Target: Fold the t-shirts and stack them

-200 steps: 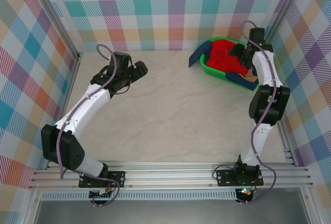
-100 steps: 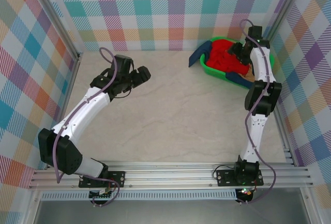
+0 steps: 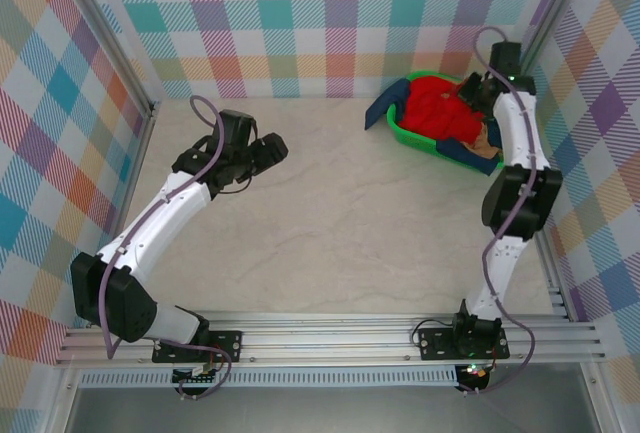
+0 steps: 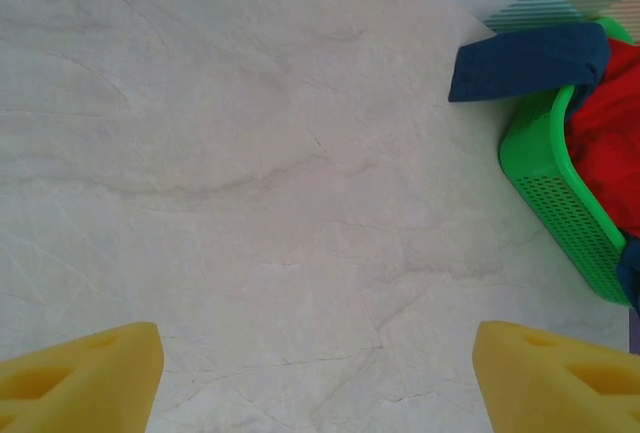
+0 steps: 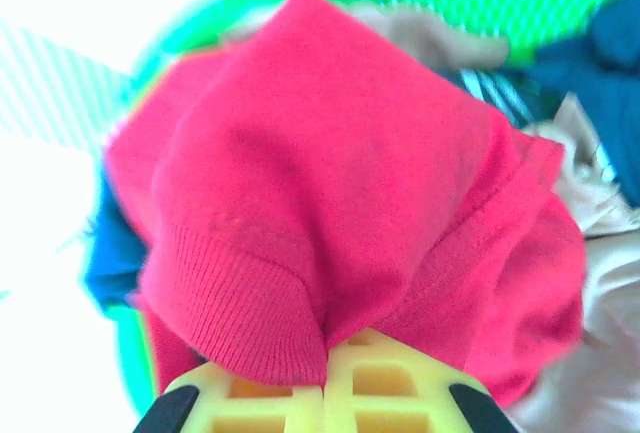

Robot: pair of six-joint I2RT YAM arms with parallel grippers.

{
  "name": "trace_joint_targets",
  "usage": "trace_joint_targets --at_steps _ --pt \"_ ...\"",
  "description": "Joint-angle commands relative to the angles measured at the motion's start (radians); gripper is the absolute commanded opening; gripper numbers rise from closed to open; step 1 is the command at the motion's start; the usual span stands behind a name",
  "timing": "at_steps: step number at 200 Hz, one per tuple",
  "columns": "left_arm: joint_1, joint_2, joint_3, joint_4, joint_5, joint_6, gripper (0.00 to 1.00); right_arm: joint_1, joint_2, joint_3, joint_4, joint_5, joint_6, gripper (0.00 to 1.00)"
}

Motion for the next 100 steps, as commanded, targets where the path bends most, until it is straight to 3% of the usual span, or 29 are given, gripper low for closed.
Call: trace_joint_targets --at_steps 1,35,100 --pt "-0.012 -0.016 -0.008 -0.015 -0.030 -0.021 0.81 0.020 -0.208 0.027 0.200 -0.017 0.030 0.00" --pt "-0.011 -0.004 0.019 -0.052 -0.083 -0.028 0.80 0.093 -0.321 0.093 0.324 -0.201 0.114 0.00" --pt "-0.010 -0.067 0.045 -0.208 -0.276 -0.041 0.83 0.434 -0.354 0.346 0.371 -0.277 0.145 0.00"
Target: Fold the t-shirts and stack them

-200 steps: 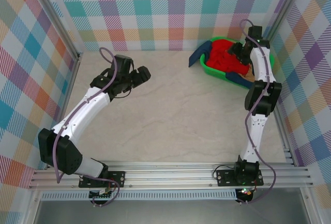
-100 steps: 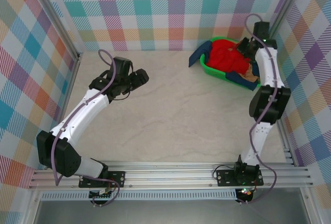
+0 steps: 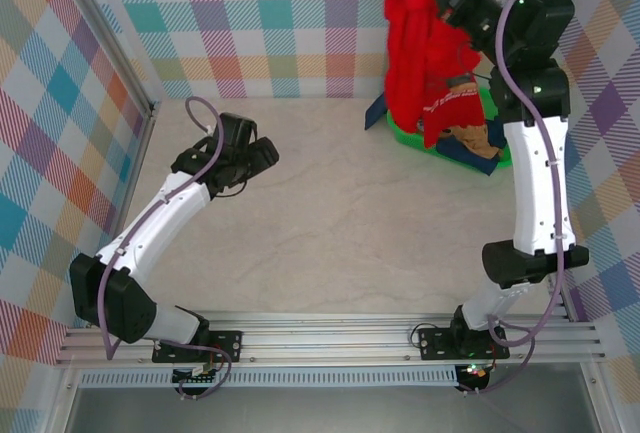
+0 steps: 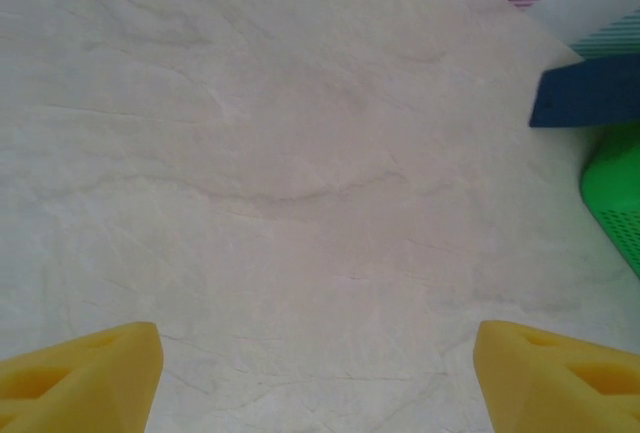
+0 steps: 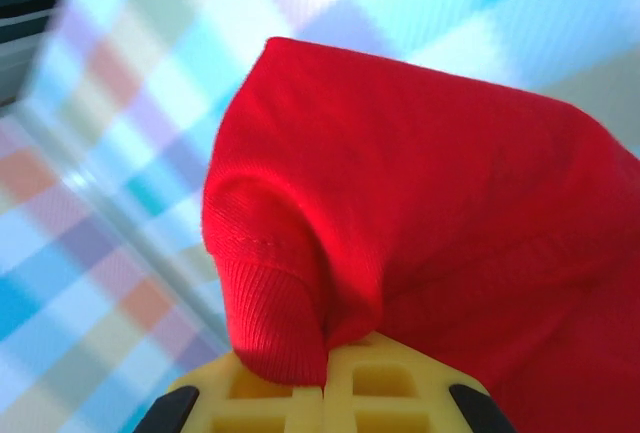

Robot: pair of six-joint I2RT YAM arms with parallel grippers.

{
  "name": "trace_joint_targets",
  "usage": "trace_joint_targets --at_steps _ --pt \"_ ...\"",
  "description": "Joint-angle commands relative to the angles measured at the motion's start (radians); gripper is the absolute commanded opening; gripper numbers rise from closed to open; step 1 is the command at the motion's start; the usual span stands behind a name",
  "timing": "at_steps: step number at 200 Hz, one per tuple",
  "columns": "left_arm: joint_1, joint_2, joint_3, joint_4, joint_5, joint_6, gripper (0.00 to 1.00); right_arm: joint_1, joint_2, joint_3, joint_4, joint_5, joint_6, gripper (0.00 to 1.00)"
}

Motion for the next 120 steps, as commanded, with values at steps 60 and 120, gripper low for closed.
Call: trace_joint_targets --at_steps 60,120 --pt "0.004 -0.184 0.050 -0.213 -0.244 -0.043 0.85 0.362 0.027 -0.260 0.138 -0.030 0.112 0.00" --pt "0.007 -0.329 0.026 -0.295 -0.308 -0.072 0.82 0.381 0.136 -0.194 0.062 -0.110 0.111 0.00"
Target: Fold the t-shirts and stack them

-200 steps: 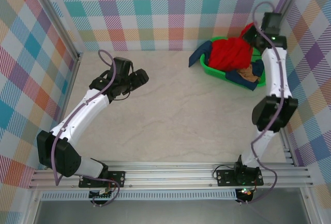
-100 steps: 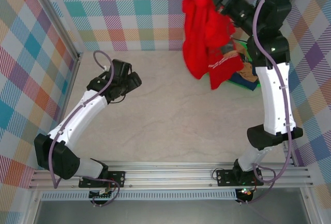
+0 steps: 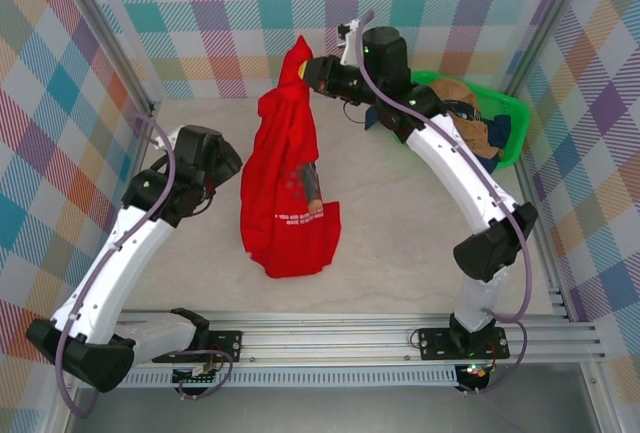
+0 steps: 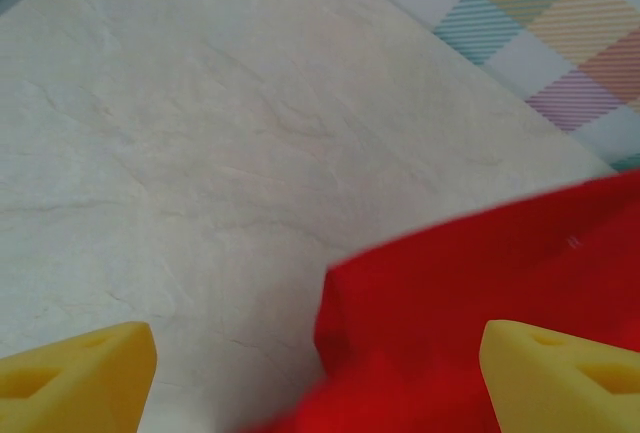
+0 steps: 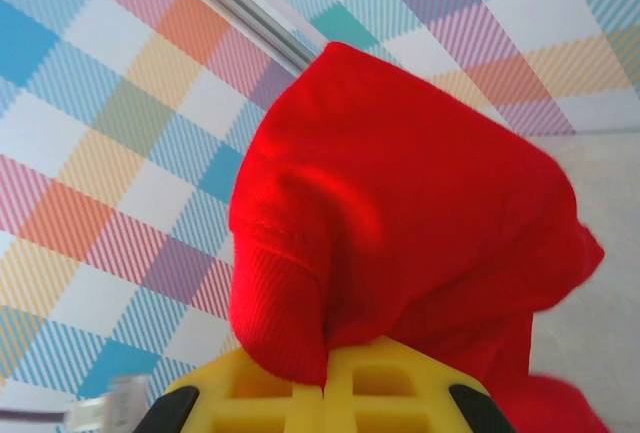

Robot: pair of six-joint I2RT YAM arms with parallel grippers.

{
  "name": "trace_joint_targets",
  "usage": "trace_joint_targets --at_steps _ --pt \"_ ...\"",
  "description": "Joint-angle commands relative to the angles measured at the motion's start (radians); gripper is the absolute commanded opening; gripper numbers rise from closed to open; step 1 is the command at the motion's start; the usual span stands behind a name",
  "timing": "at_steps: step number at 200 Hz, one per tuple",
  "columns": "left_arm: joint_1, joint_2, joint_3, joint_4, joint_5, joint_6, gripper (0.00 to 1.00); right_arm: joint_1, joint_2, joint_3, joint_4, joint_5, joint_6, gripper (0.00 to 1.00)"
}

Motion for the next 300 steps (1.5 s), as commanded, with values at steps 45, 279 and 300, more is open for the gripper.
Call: trace_joint_targets --at_steps 45,279,300 --pt "0.008 -0.089 -0.086 -0.022 -0.014 -0.007 0.77 0.007 0.081 0.033 -0.099 -0.135 -0.019 0.00" --pt "0.176 0.213 -0.365 0.127 0.445 -0.218 0.85 0.024 -0.285 -0.886 0.054 -0.043 -0.258 0.58" --pt "0.184 0.240 -0.381 0.231 0.468 -0.226 0.83 -0.024 -0.109 -0.697 -0.061 -0.016 -0.246 0.55"
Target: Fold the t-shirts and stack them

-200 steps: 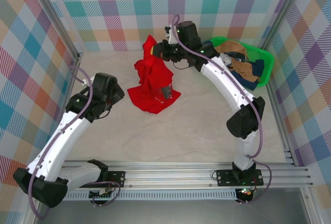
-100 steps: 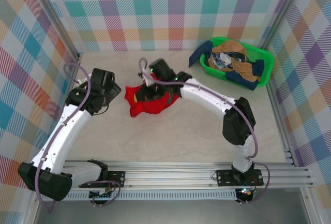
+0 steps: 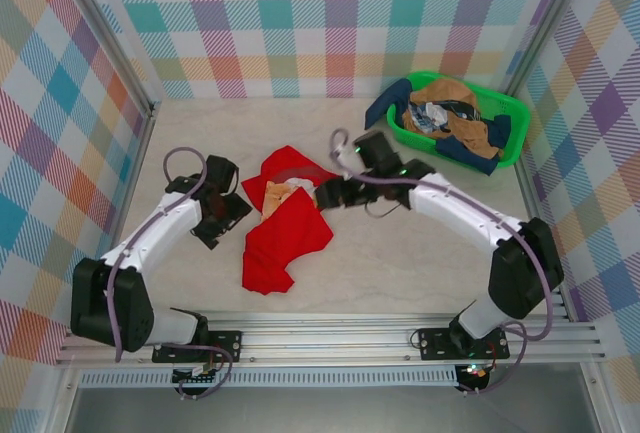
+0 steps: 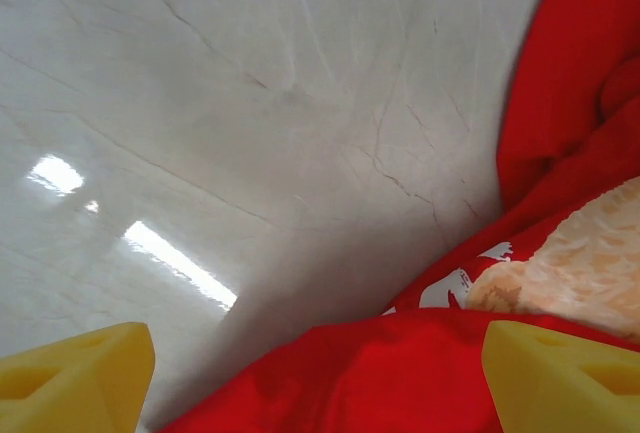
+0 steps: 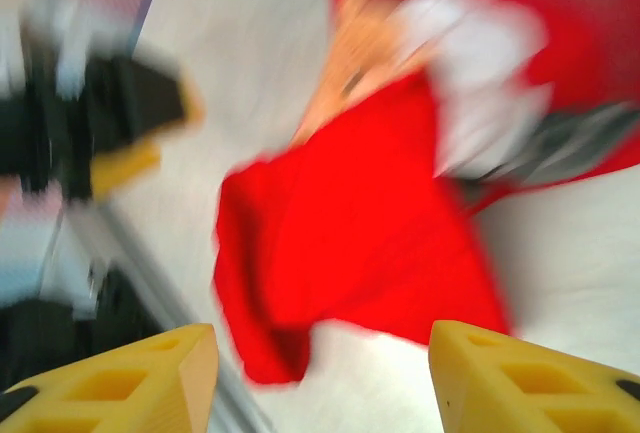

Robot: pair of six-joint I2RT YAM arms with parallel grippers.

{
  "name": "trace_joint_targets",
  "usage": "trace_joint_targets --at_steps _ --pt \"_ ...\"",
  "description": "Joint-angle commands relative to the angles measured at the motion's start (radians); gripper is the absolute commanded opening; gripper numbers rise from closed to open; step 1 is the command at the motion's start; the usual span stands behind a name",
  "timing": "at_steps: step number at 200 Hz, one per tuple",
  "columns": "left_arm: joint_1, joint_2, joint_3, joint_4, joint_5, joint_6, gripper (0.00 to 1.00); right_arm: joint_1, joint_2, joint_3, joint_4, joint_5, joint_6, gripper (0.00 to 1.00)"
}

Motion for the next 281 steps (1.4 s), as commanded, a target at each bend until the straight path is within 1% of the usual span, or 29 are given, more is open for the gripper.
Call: trace_joint_targets --at_steps 1,11,24,39,52,65,83,96,109,123,135,153,163,174,183,193,207,215,229,243,251,258,274,275,281 --pt "0.020 0.011 -0.013 0.153 0.086 -0.022 0.83 -0.042 0.170 0.157 -0.032 0.087 0.066 0.55" --pt "0.029 0.036 -0.014 0.194 0.112 -0.032 0.81 -0.045 0.275 0.272 -0.093 0.100 0.066 0.53" --pt "0.040 0.085 0.003 0.215 0.143 -0.035 0.81 -0.052 0.384 0.381 -0.104 0.087 0.077 0.53" --pt "0.046 0.135 0.031 0.238 0.145 -0.020 0.81 -0.059 0.492 0.486 -0.108 0.086 0.097 0.53" --pt "0.051 0.162 0.062 0.293 0.146 -0.002 0.79 -0.073 0.563 0.561 -0.135 0.086 0.130 0.49" --pt "0.051 0.203 0.123 0.332 0.161 0.019 0.78 -0.089 0.579 0.562 -0.130 0.079 0.165 0.48" --pt "0.035 0.292 0.274 0.276 0.189 0.066 0.79 -0.103 0.525 0.475 -0.090 0.110 0.197 0.48" --pt "-0.003 0.347 0.394 0.176 0.163 0.103 0.79 -0.122 0.492 0.405 -0.067 0.104 0.225 0.50" --pt "-0.058 0.396 0.507 0.069 0.098 0.142 0.82 -0.148 0.492 0.362 -0.074 0.094 0.261 0.53" --pt "-0.115 0.447 0.607 -0.027 0.030 0.182 0.82 -0.170 0.515 0.340 -0.079 0.078 0.292 0.54" --pt "-0.157 0.479 0.648 -0.035 0.035 0.217 0.82 -0.177 0.553 0.356 -0.092 0.060 0.306 0.54" --pt "-0.220 0.518 0.694 -0.044 0.077 0.266 0.77 -0.179 0.598 0.394 -0.110 0.063 0.318 0.54" --pt "-0.267 0.545 0.733 -0.099 0.075 0.301 0.76 -0.184 0.609 0.403 -0.123 0.069 0.337 0.53" --pt "-0.318 0.567 0.773 -0.195 0.030 0.336 0.78 -0.186 0.623 0.418 -0.144 0.077 0.352 0.53" --pt "-0.350 0.571 0.776 -0.248 -0.017 0.369 0.81 -0.187 0.639 0.438 -0.154 0.074 0.351 0.51" --pt "-0.387 0.559 0.743 -0.265 -0.056 0.392 0.84 -0.185 0.660 0.456 -0.159 0.064 0.353 0.49" --pt "-0.409 0.544 0.675 -0.255 -0.045 0.399 0.86 -0.184 0.690 0.476 -0.154 0.049 0.359 0.45" --pt "-0.410 0.546 0.646 -0.251 -0.029 0.391 0.86 -0.182 0.706 0.484 -0.146 0.044 0.364 0.41" --pt "-0.414 0.559 0.602 -0.228 -0.029 0.392 0.77 -0.180 0.728 0.496 -0.129 0.030 0.378 0.30" --pt "-0.412 0.572 0.574 -0.203 -0.050 0.390 0.61 -0.181 0.739 0.513 -0.122 0.034 0.382 0.15" --pt "-0.411 0.576 0.571 -0.201 -0.077 0.384 0.44 -0.181 0.726 0.517 -0.112 0.049 0.375 0.06" --pt "-0.407 0.571 0.570 -0.199 -0.113 0.377 0.27 -0.181 0.706 0.518 -0.103 0.072 0.367 0.00" --pt "-0.374 0.526 0.562 -0.193 -0.166 0.352 0.01 -0.185 0.643 0.526 -0.100 0.133 0.338 0.00" --pt "-0.371 0.521 0.561 -0.193 -0.171 0.350 0.00 -0.185 0.639 0.528 -0.099 0.136 0.337 0.00" --pt "-0.353 0.492 0.554 -0.193 -0.193 0.341 0.00 -0.187 0.613 0.536 -0.103 0.160 0.323 0.00"
